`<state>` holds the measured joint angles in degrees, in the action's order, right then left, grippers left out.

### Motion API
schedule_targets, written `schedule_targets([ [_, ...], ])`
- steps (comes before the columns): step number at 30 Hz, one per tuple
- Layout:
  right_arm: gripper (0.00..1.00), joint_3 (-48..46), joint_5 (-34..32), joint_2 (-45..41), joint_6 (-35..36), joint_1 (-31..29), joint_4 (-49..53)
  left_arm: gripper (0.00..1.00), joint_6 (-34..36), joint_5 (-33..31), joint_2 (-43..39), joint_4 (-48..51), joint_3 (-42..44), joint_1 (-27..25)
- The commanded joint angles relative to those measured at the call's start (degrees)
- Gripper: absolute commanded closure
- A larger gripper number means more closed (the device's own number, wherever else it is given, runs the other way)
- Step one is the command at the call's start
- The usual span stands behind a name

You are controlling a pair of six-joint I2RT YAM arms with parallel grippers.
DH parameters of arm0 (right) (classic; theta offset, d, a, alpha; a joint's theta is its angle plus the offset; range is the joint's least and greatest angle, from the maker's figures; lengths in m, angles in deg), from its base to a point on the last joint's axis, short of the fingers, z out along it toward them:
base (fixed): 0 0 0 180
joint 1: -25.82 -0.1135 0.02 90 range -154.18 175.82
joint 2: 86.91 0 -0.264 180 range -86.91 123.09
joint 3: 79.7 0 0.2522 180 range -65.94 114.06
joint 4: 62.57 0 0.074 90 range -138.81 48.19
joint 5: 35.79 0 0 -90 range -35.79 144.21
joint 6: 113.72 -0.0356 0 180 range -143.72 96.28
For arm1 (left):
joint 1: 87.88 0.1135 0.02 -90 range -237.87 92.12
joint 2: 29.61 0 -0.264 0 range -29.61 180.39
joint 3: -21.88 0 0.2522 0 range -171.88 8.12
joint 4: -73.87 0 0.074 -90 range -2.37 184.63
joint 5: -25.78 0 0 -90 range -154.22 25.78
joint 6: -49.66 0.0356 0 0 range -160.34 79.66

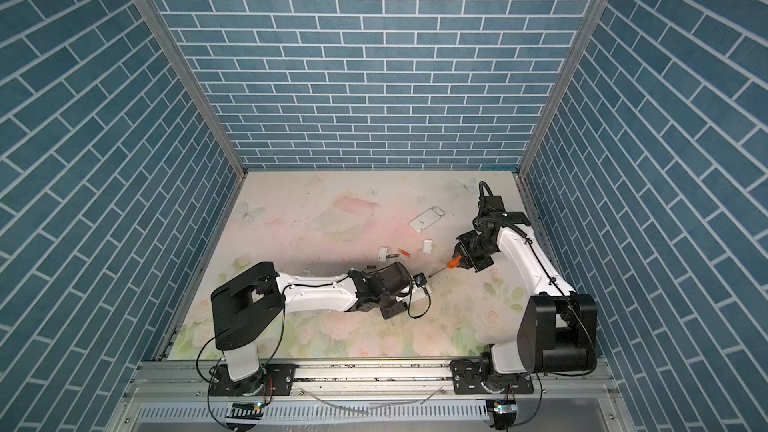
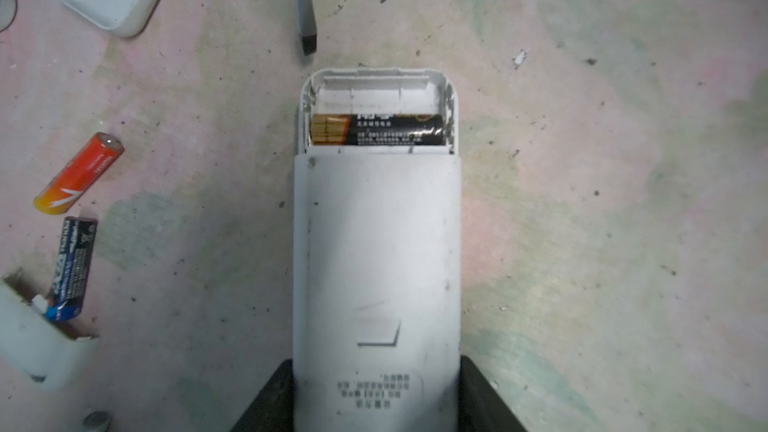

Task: Unload the batteries from the remote control
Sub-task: 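Lower the screwdriver tip into the remote beside the gold-ended battery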

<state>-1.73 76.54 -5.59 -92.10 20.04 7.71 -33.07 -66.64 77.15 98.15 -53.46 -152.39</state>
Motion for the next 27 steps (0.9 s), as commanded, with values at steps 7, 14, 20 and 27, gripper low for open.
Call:
schedule_targets([
  [7,1.00,1.90,-2.02,-4.21,-3.04,0.20,4.83,0.74,-0.10,0.69,3.55,5.09,2.34,-0.68],
  [14,1.00,2.10,-1.97,-5.69,-3.95,0.14,7.03,0.74,-0.67,-0.12,3.62,4.73,2.69,-0.70],
  [20,1.00,0.59,-1.72,-5.73,-5.23,-0.36,5.74,0.74,-0.85,-0.48,3.74,4.59,2.52,-0.67],
  [27,1.00,0.82,-1.15,-5.03,-5.54,-1.17,5.98,0.74,-1.31,-0.88,3.81,4.34,2.61,-0.70],
])
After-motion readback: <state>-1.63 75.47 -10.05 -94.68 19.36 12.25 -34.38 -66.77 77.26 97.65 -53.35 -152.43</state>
